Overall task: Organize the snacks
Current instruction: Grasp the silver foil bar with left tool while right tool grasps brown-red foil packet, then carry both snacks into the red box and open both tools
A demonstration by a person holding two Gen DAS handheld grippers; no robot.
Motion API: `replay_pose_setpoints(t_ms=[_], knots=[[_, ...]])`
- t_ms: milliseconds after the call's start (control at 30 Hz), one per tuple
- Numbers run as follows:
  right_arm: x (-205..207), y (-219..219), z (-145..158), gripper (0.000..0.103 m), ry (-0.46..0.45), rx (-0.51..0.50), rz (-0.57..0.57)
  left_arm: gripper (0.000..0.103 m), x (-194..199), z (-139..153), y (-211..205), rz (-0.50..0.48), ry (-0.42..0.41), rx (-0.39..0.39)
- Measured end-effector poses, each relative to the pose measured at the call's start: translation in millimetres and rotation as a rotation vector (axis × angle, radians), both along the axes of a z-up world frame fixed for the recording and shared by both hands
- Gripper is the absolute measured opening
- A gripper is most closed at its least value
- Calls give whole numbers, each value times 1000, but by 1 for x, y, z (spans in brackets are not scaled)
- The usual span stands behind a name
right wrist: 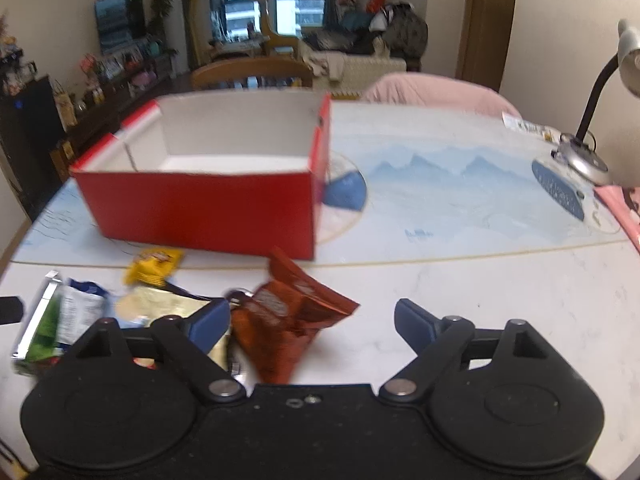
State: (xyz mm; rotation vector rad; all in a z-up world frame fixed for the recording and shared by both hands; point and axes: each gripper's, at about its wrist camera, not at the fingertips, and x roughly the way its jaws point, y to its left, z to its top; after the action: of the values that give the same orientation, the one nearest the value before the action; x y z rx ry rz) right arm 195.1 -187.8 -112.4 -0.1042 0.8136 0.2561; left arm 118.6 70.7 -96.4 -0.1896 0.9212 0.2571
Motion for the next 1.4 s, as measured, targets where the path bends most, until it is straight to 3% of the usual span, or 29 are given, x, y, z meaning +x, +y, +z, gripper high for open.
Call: replay_pose_setpoints(t_ms=[133, 233, 400, 733, 867, 1100, 1133, 1400], knots=[[13, 4, -14, 84, 66, 43, 14, 86, 8, -16, 3, 14, 65, -3], [19, 9, -15, 83, 80, 65, 19, 85, 16, -25, 6, 26, 85, 1], [31, 10, -19, 80, 123, 116, 16, 67, 24, -38, 10, 26, 115, -28], [36, 7, -23, 61, 168, 201, 27, 33, 33, -52, 15, 10, 131, -110], [34, 8, -22, 53, 149, 195, 37, 25, 32, -51, 16, 16, 122, -105], [27, 8, -13, 47, 105, 197, 42, 19, 28, -51, 24, 43, 114, -121], [25, 8, -11, 38, 96, 196, 43, 18, 26, -50, 25, 46, 110, -124], [17, 3, -3, 33, 66, 186, 35, 18, 16, -37, 25, 46, 72, -134]])
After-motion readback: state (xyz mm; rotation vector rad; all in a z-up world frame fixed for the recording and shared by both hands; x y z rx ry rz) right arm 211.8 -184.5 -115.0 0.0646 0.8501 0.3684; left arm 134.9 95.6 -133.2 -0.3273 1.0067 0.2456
